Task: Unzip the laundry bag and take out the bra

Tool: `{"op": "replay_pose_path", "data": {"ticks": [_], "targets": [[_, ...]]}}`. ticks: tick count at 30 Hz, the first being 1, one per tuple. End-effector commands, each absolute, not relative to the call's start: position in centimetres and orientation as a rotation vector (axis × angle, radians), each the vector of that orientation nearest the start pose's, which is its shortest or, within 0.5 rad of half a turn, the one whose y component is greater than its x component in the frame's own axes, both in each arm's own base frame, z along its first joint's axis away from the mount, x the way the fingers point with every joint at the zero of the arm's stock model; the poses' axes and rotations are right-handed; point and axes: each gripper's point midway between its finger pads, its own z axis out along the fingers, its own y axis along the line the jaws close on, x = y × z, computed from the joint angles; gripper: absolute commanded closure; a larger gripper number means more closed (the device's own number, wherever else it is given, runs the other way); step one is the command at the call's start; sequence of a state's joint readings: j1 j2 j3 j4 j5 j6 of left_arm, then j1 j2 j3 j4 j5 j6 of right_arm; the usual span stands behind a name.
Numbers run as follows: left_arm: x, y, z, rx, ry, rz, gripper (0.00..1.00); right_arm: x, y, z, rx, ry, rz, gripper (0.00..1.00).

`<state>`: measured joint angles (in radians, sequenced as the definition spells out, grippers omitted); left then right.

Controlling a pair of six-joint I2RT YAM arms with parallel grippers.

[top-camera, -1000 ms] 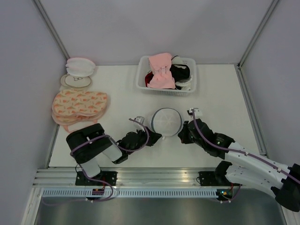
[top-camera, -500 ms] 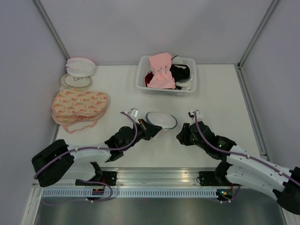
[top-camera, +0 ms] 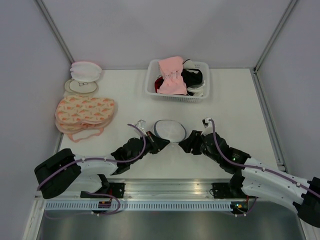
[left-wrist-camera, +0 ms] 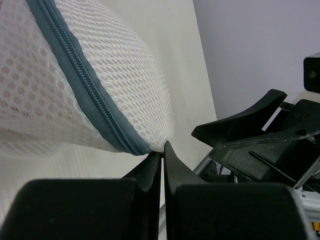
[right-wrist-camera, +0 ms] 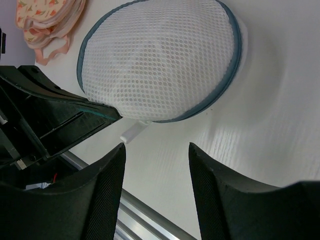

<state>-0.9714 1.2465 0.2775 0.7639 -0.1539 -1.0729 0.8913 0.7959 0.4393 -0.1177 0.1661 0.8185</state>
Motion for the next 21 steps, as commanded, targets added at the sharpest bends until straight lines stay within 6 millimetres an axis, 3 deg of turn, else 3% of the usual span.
{"op": "replay_pose_path", "data": {"ticks": [1,6,15,21], "targets": [[20.0,-31.8,14.5,-0.272,1.906,-1.392,0.98,19.6,24.6,14.7,0.132,2.07,0.961,0.41],[19.9,-32.3,15.1,-0.274,1.894,-1.428,0.98,20.1,26.5,14.2,0.153,2.062,0.977,0.44],[19.2,-32.6,15.8,-0.292,1.873,-1.5,0.98,21.4,27.6,13.8,0.232,2.022,0.897,0.5],[18.8,-32.4,15.9,-0.294,1.871,-1.514,0.98,22.3,26.3,13.8,0.332,1.97,0.763,0.53]]}}
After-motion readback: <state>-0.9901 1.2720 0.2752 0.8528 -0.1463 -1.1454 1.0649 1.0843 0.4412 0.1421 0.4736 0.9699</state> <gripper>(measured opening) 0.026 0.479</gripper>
